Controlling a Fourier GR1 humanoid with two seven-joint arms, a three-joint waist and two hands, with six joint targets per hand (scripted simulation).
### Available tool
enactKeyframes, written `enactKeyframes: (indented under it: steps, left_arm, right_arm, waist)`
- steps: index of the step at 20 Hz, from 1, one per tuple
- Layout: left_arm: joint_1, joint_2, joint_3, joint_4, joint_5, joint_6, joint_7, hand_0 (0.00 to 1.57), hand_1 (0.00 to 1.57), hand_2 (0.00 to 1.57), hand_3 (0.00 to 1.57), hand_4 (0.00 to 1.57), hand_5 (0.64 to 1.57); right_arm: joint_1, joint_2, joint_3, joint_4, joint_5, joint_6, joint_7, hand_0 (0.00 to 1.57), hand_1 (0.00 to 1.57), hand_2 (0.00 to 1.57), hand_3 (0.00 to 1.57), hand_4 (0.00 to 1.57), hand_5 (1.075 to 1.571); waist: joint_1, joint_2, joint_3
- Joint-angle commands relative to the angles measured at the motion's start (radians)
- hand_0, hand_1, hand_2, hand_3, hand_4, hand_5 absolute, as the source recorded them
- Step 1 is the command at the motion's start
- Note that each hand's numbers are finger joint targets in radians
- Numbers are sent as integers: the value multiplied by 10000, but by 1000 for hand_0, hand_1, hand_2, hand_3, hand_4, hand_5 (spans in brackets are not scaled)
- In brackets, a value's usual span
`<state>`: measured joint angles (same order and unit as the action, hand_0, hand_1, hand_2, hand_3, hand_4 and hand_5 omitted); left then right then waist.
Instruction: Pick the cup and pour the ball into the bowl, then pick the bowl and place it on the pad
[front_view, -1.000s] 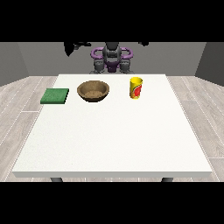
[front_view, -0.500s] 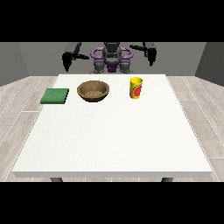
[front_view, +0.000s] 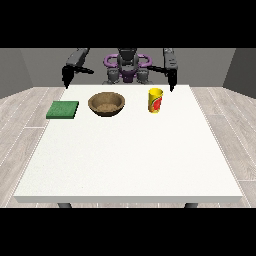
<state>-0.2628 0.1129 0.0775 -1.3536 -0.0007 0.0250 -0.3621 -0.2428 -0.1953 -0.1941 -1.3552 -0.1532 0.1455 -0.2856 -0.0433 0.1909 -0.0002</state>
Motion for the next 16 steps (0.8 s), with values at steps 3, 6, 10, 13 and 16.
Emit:
enactKeyframes:
  steps: [3, 6, 10, 13, 16]
  left_arm:
    - [-358, -153, 578, 2523, -169, 300, -2163, 0, 0, 0, 0, 0, 1233]
    - [-673, -557, 237, 2743, -380, 603, -2160, 0, 0, 0, 0, 0, 1249]
    - [-1321, -346, 914, 4129, -85, 655, -2940, 0, 0, 0, 0, 0, 1271]
    - [-1739, -138, 1079, 4914, -118, 613, -3607, 0, 0, 0, 0, 0, 1254]
    - [-2099, -91, 1179, 5475, -170, 759, -3988, 0, 0, 0, 0, 0, 1219]
  right_arm:
    - [98, 76, 153, 121, -50, 304, -198, 0, 0, 0, 0, 0, 1563]
    - [-186, -429, -559, 1564, -250, 690, -1142, 0, 0, 0, 0, 0, 1563]
    - [-13, -721, -530, 1363, -475, 1386, -1259, 0, 0, 0, 0, 0, 1559]
    - [-710, -984, -825, 1816, -613, 1280, -1126, 0, 0, 0, 0, 0, 1558]
    - [-976, -1340, -1098, 2140, -787, 1565, -1359, 0, 0, 0, 0, 0, 1559]
  waist:
    - [-395, -4, -3]
    - [-132, 111, 2]
    - [-716, 382, -2]
    - [-426, 557, -2]
    - [-599, 1020, -2]
